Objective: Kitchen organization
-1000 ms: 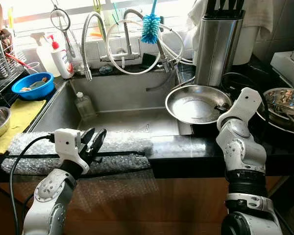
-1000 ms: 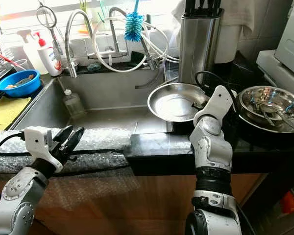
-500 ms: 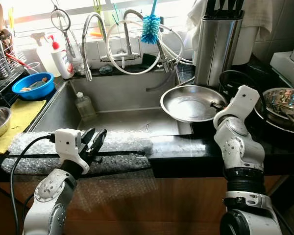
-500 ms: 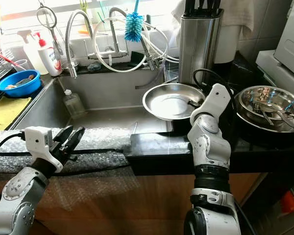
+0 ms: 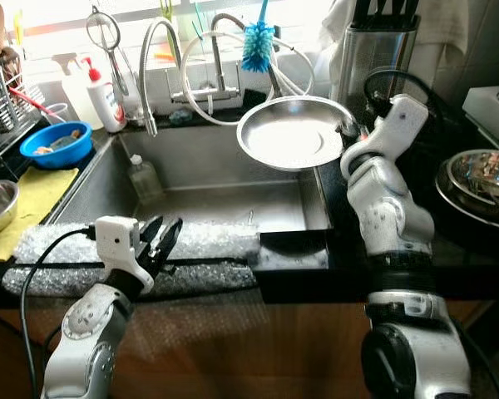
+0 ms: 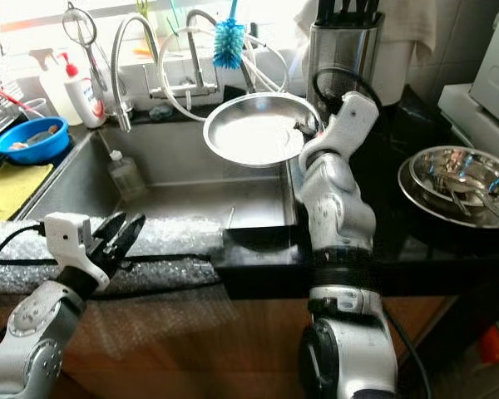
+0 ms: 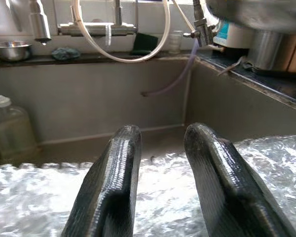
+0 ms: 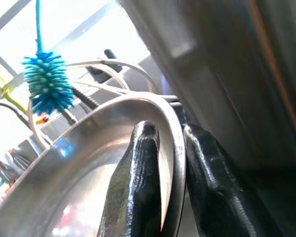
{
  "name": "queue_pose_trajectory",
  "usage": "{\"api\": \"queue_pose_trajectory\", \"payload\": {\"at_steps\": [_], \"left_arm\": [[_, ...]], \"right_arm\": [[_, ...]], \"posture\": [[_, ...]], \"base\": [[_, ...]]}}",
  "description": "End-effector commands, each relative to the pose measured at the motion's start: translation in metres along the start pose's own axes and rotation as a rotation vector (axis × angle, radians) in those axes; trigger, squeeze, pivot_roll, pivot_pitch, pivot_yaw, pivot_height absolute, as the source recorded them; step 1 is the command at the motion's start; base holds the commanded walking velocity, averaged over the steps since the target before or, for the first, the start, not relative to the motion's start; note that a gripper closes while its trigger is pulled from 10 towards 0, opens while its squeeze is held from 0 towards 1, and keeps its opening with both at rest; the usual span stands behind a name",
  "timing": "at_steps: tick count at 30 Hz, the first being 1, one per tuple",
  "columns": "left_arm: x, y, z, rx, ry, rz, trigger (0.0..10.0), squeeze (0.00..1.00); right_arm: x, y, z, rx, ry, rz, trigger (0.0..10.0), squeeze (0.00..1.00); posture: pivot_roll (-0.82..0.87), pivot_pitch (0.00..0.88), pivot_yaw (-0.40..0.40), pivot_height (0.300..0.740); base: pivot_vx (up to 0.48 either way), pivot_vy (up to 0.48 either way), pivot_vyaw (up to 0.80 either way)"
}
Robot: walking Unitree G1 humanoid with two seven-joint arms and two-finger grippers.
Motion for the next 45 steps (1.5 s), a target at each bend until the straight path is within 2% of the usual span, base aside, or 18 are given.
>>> {"api": "queue_pose_trajectory", "payload": {"at_steps": [1, 2, 6, 8, 11, 14, 15, 22, 23, 29, 31, 34, 35, 36, 39, 43, 45], "left_arm": [[0.001, -0.002, 0.000, 0.007, -0.027, 0.004, 10.0, 0.00], [0.000, -0.003, 0.000, 0.007, -0.024, 0.005, 10.0, 0.00], [-0.004, -0.002, -0.002, 0.013, -0.013, -0.006, 10.0, 0.00], [-0.010, 0.000, -0.006, 0.027, 0.007, -0.026, 10.0, 0.00], [-0.012, 0.001, -0.008, 0.035, 0.026, -0.033, 10.0, 0.00], [-0.015, 0.001, -0.009, 0.040, 0.033, -0.046, 10.0, 0.00], [-0.016, 0.002, -0.009, 0.042, 0.037, -0.050, 10.0, 0.00], [-0.024, 0.004, -0.012, 0.060, 0.059, -0.079, 10.0, 0.00], [-0.027, 0.005, -0.014, 0.070, 0.068, -0.092, 10.0, 0.00], [-0.029, 0.010, -0.017, 0.079, 0.106, -0.082, 10.0, 0.00], [-0.029, 0.011, -0.018, 0.079, 0.105, -0.078, 10.0, 0.00], [-0.026, 0.013, -0.016, 0.075, 0.095, -0.066, 10.0, 0.00], [-0.021, 0.014, -0.014, 0.069, 0.088, -0.047, 10.0, 0.00], [-0.020, 0.014, -0.014, 0.068, 0.085, -0.043, 10.0, 0.00], [-0.019, 0.014, -0.014, 0.068, 0.083, -0.041, 10.0, 0.00], [-0.019, 0.016, -0.013, 0.065, 0.080, -0.037, 10.0, 0.00], [-0.019, 0.016, -0.012, 0.065, 0.079, -0.036, 10.0, 0.00]], "right_arm": [[0.024, -0.008, 0.011, -0.034, 0.074, 0.072, 10.0, 0.00], [0.028, -0.014, 0.014, -0.039, 0.130, 0.086, 10.0, 0.00], [0.034, -0.021, 0.014, -0.031, 0.176, 0.113, 10.0, 0.00], [0.040, -0.025, 0.010, -0.010, 0.267, 0.145, 10.0, 0.00], [0.044, -0.026, 0.007, -0.006, 0.331, 0.168, 10.0, 0.00], [0.050, -0.026, -0.002, 0.003, 0.446, 0.214, 10.0, 0.00], [0.054, -0.025, -0.012, 0.024, 0.505, 0.256, 10.0, 0.00], [0.059, -0.021, -0.036, 0.073, 0.640, 0.343, 10.0, 0.00], [0.057, -0.020, -0.044, 0.097, 0.691, 0.352, 10.0, 0.00], [0.051, -0.018, -0.055, 0.129, 0.757, 0.366, 10.0, 0.00], [0.048, -0.017, -0.060, 0.141, 0.805, 0.369, 10.0, 0.00], [0.047, -0.016, -0.064, 0.151, 0.857, 0.384, 10.0, 0.00], [0.047, -0.014, -0.069, 0.154, 0.919, 0.411, 10.0, 0.00], [0.047, -0.014, -0.071, 0.156, 0.940, 0.420, 10.0, 0.00], [0.046, -0.013, -0.073, 0.158, 0.957, 0.429, 10.0, 0.00], [0.029, -0.011, -0.082, 0.186, 1.127, 0.429, 10.0, 0.00], [0.025, -0.010, -0.084, 0.195, 1.168, 0.427, 10.0, 0.00]], "posture": [[-0.02, 0.000, 0.114, 0.740], [-0.01, 0.000, 0.109, 0.740], [-0.01, 0.000, 0.105, 0.740], [-0.01, 0.000, 0.098, 0.740], [0.00, 0.000, 0.095, 0.740], [0.01, 0.000, 0.088, 0.740], [0.01, 0.000, 0.081, 0.740], [0.04, 0.000, 0.061, 0.740], [0.04, 0.000, 0.056, 0.740], [0.07, 0.000, 0.039, 0.740], [0.08, 0.000, 0.034, 0.740], [0.09, 0.000, 0.028, 0.740], [0.10, 0.000, 0.025, 0.740], [0.10, 0.000, 0.025, 0.740], [0.10, 0.000, 0.025, 0.740], [0.12, 0.000, 0.013, 0.740], [0.12, 0.000, 0.011, 0.740]], "base": [[0.000, 0.000, 0.00], [0.000, 0.000, 0.00], [0.000, 0.000, 0.00], [0.000, 0.000, 0.00], [0.000, 0.000, 0.00], [0.000, 0.000, 0.00], [0.000, 0.000, 0.00], [0.000, 0.000, 0.00], [0.000, 0.000, 0.00], [0.000, 0.000, 0.00], [0.000, 0.000, 0.00], [0.000, 0.000, 0.00], [0.000, 0.000, 0.00], [0.000, 0.000, 0.00], [0.000, 0.000, 0.00], [0.000, 0.000, 0.00], [0.000, 0.000, 0.00]]}}
Point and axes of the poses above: a point about 5 cm out from each wrist's last joint towards the gripper, its own y axis pointing back from the gripper into the wrist, its own z axis along the axis of the wrist's last joint, x = y × z, the point moved 4 cm from there along -y, pointing out of the wrist towards the gripper, and after that the axes turned 9 degrees about -y, right-handed, at the moved point
